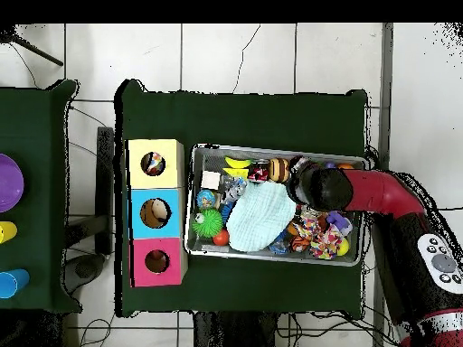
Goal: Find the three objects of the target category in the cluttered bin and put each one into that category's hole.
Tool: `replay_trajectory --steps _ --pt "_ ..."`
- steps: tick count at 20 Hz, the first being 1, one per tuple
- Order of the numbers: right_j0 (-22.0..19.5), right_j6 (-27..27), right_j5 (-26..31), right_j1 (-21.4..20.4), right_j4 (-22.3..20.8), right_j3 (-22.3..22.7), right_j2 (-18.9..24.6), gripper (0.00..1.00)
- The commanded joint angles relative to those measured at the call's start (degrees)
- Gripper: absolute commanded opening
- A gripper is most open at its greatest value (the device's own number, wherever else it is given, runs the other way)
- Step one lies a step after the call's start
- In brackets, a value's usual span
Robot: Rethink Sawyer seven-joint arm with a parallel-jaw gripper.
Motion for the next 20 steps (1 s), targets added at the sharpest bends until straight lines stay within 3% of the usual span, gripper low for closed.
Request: replay_trajectory --steps 1,12,20 --pt "-3.4 -21.4 8.2 1.6 -3.0 0.1 2.4 0.0" --pt "-5.3 -21.7 6.9 0.1 -3.3 3.1 2.6 0.0" --pt "-4.1 -20.3 4.1 3.2 -5.1 1.5 2.2 0.0"
